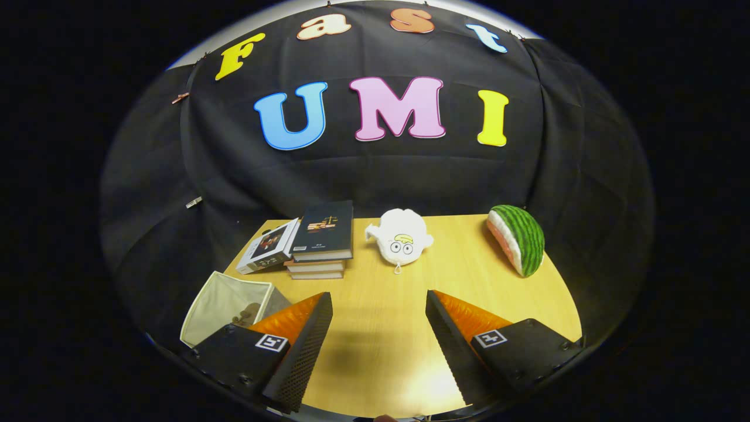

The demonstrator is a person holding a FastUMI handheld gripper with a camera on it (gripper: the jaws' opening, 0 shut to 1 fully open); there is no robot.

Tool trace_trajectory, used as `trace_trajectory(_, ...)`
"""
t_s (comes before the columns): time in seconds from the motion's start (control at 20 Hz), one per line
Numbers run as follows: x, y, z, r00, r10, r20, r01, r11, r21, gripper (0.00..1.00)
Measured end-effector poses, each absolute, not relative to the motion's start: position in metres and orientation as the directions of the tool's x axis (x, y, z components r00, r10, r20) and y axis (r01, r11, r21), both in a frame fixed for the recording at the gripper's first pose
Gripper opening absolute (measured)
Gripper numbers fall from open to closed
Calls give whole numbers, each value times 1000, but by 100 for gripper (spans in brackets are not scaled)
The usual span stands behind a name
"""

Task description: Open the storage box then place both shoes into the box .Put the left shoe in first, then the right shoe, with the right side of both shoes facing outward in a uniform manner.

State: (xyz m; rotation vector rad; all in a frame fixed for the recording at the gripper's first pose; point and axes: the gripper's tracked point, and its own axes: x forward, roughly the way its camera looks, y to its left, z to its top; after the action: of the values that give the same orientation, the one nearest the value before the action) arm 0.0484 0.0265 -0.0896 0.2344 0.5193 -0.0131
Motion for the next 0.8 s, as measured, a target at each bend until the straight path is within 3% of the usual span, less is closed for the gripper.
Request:
trace_trajectory(0.25,42,-35,-85,893,-7,-450,101,977,186,99)
trace_trajectory(0.8,23,-124,-33,971,-99,-218,119,989,82,98)
